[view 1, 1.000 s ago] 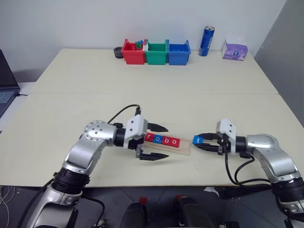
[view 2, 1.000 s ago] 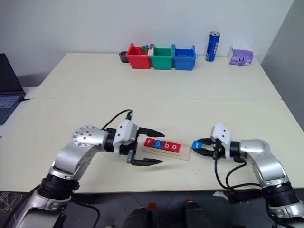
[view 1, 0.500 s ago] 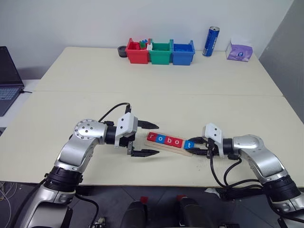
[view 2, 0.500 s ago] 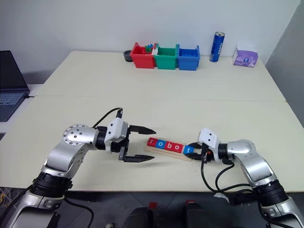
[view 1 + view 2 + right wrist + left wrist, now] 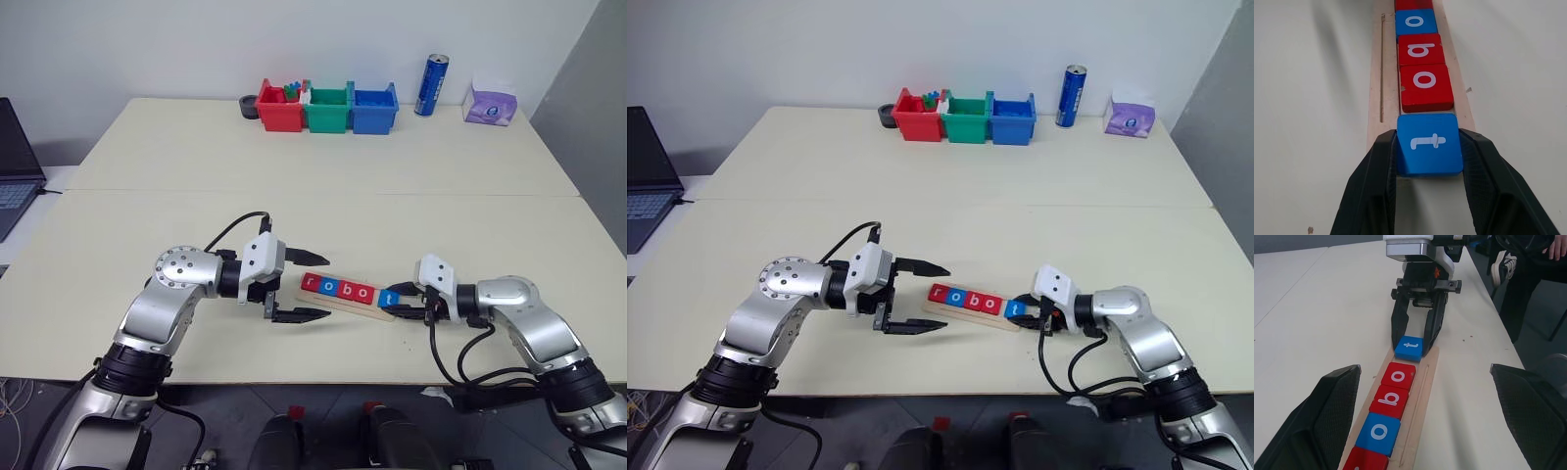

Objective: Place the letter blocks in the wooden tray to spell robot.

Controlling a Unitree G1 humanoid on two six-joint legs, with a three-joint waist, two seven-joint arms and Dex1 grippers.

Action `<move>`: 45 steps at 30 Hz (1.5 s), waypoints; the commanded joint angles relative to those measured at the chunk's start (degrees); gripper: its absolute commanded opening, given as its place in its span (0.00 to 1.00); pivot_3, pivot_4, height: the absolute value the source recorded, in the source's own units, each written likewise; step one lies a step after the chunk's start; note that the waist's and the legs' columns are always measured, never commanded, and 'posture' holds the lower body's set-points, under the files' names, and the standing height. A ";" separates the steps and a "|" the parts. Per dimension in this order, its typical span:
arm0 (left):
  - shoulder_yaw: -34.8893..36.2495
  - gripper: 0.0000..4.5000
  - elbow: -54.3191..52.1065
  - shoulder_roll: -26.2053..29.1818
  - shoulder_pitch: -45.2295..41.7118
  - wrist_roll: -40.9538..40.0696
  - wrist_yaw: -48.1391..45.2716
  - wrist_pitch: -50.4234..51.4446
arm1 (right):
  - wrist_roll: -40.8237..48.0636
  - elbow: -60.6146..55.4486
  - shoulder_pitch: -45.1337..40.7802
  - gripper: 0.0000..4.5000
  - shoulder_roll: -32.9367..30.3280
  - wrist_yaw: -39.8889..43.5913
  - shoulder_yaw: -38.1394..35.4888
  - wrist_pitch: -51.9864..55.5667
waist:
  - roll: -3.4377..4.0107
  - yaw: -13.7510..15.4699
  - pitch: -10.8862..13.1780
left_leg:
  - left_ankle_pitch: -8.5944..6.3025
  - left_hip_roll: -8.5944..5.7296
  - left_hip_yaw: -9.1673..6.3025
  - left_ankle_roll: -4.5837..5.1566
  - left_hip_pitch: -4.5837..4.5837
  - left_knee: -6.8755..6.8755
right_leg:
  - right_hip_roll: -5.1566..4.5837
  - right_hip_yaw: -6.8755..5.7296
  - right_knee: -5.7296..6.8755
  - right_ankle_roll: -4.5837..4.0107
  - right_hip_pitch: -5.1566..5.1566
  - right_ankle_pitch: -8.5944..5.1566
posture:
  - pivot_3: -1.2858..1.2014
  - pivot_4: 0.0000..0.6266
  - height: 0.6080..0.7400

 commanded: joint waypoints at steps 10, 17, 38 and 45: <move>0.29 1.00 -2.65 -0.06 -0.22 -0.76 0.79 0.12 | -0.35 0.30 -2.38 0.32 0.43 0.36 0.81 -0.31 | 0.00 0.00 0.00 | 0.00 0.00 0.00 0.00 0.00 0.00 | -0.01 0.01 0.00 0.00 0.00 0.00 | 0.52 0.24 1.00; 0.06 1.00 -2.15 -0.19 -0.73 -0.52 0.82 0.04 | -0.57 0.85 -2.88 0.32 0.38 0.28 0.77 -0.39 | 0.00 0.00 0.00 | 0.00 0.00 0.00 0.00 0.00 0.00 | -0.01 0.01 0.00 0.00 0.00 0.00 | 0.52 0.24 1.00; 0.04 1.00 -2.12 -0.34 -1.16 -0.48 0.99 0.31 | 4.13 -3.57 -3.01 0.99 -0.28 1.10 -2.84 5.17 | 0.00 0.00 0.00 | 0.00 0.00 0.00 0.00 0.00 0.00 | -0.01 0.00 0.00 0.00 0.00 0.00 | 0.52 0.24 1.00; 1.64 1.00 -3.61 0.98 1.15 -1.11 1.65 1.29 | 9.46 -17.98 0.32 0.99 -2.69 -0.43 -6.10 11.80 | 0.00 0.01 0.00 | 0.00 0.02 -0.09 0.00 0.00 0.00 | -0.01 0.01 0.01 0.00 0.00 0.00 | 0.52 0.24 1.00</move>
